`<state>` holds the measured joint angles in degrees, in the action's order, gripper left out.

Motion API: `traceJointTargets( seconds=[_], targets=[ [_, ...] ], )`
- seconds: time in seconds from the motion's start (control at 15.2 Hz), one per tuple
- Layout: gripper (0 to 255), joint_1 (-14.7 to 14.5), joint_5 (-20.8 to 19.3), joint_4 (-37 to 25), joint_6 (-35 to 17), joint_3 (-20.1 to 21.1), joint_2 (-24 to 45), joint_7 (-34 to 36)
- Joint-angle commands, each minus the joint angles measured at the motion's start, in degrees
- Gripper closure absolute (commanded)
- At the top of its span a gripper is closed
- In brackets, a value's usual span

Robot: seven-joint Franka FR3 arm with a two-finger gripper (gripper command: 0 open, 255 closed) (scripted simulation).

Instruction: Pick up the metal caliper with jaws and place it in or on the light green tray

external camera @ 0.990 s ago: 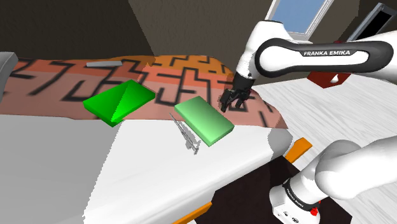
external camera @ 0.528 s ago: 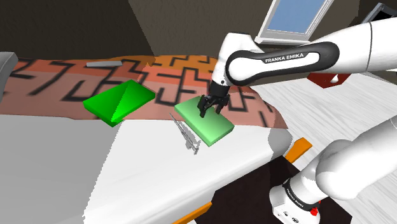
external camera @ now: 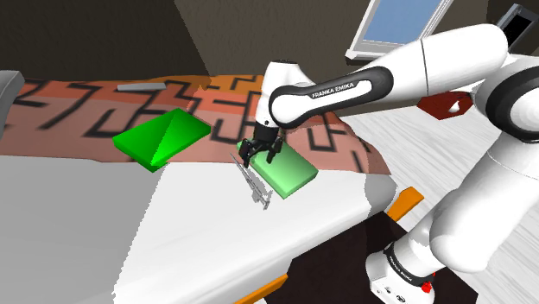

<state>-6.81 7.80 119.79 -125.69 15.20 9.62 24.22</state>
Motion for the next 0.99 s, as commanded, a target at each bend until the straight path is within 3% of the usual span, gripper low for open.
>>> traceJointTargets(
  seconds=[0.0,0.59,0.92],
  targets=[
    [0,-1.0,-1.1,-3.7,-1.0,0.3,5.0,2.1],
    [0,-2.1,-1.8,-2.7,-6.3,0.2,9.4,3.0],
    [0,-2.1,-1.8,-2.7,-6.3,0.2,9.4,3.0]
  ],
)
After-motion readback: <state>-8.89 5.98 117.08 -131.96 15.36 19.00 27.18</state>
